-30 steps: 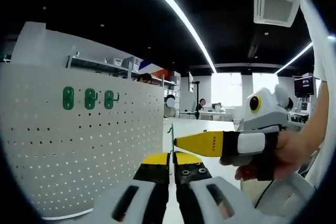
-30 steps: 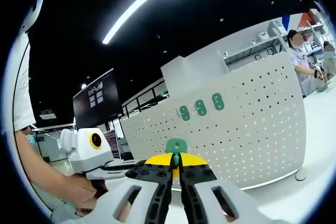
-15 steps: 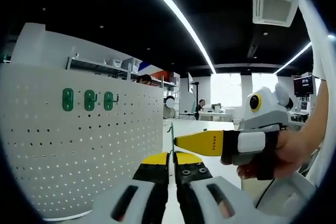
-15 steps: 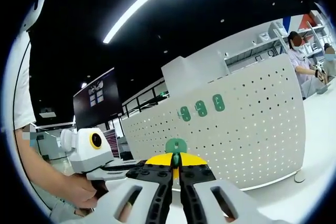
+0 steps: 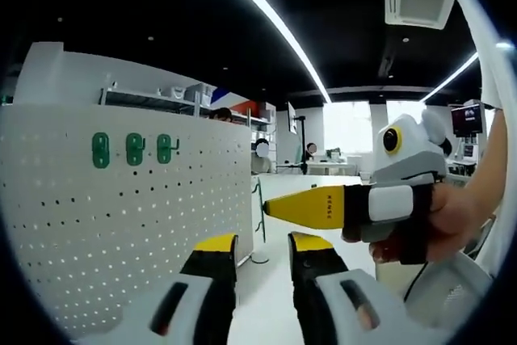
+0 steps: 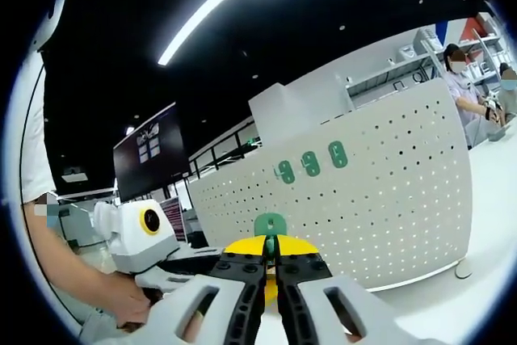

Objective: Insert the hook assembly into the mounting plate slot until the hook locks in place.

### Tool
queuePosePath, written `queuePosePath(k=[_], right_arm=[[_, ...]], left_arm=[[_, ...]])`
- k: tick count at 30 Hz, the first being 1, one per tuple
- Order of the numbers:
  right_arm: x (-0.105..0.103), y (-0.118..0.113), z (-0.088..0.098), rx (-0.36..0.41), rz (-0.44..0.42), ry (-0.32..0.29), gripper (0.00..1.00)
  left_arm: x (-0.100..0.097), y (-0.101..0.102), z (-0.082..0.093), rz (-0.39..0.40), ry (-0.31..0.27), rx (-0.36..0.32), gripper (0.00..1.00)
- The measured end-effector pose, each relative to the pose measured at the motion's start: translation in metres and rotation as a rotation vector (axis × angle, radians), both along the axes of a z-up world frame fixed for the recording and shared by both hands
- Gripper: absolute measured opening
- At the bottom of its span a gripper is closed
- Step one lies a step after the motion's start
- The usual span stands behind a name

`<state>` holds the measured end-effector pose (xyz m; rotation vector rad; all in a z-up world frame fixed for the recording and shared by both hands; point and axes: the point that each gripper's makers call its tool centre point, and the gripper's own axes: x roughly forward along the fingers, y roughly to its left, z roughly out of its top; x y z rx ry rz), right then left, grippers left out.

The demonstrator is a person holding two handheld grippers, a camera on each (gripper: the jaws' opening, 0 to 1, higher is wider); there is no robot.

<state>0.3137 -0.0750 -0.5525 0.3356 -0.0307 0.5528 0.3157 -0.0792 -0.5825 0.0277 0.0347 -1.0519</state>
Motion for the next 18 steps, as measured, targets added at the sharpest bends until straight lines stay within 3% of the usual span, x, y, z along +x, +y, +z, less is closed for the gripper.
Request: queuePosePath(k=[2, 14, 18], right_arm=[[-0.0004, 0.0003, -0.0006, 0.002, 0.003, 0.004, 0.01], [-0.0007, 0.0005, -0.0028, 0.001, 0.005, 0.017, 0.01], [-0.0012, 0.0025, -0.0027, -0.014, 0.009, 0.014, 0.01]], left_arm=[[-0.001, -0.0017, -0.0027, -0.004, -0.024, 0.016, 0.39], [0.0006, 0.0011, -0.0112, 0.014, 0.002, 0.015, 0.65], [-0.0002, 0.0008, -0.0106, 0.014, 0.003, 0.01, 0.64]])
